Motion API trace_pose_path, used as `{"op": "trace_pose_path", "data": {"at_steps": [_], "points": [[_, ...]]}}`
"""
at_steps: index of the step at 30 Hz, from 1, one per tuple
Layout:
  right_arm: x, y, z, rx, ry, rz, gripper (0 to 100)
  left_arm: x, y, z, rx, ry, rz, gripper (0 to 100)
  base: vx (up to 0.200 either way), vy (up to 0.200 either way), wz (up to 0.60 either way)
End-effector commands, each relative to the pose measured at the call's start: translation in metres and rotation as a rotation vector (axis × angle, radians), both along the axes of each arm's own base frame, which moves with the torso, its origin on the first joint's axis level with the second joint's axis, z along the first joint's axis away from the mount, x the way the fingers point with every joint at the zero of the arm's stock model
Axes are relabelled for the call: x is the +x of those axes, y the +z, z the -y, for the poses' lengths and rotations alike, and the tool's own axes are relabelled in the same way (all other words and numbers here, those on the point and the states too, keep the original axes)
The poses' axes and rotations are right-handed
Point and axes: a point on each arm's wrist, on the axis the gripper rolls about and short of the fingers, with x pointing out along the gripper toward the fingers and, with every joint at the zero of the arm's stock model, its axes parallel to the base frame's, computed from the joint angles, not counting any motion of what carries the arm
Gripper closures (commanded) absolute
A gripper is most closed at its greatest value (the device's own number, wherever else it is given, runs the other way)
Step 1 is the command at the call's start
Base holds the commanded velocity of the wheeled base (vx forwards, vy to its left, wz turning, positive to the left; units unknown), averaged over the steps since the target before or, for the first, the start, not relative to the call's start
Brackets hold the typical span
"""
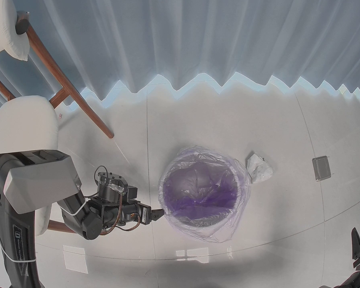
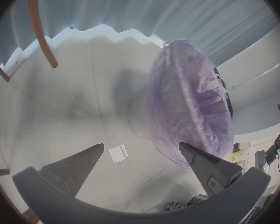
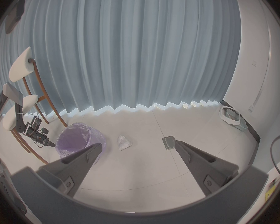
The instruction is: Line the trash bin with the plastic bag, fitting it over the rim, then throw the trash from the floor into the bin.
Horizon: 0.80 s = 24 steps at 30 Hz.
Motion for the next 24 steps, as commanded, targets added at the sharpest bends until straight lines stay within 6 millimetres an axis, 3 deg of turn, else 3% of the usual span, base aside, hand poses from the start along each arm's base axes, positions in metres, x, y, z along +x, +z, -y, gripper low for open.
{"op": "trace_pose_path", "data": {"at_steps": [1, 24], "points": [[0.001, -0.005, 0.000, -0.003, 0.001, -0.021, 0, -0.002, -0.009, 0.010, -0.002, -0.030, -0.016, 0, 0.000, 0.000, 0.00], [0.001, -0.005, 0.000, 0.001, 0.000, -0.019, 0, 0.030, -0.035, -0.009, 0.001, 0.062, -0.017, 0, 0.000, 0.000, 0.00]]}}
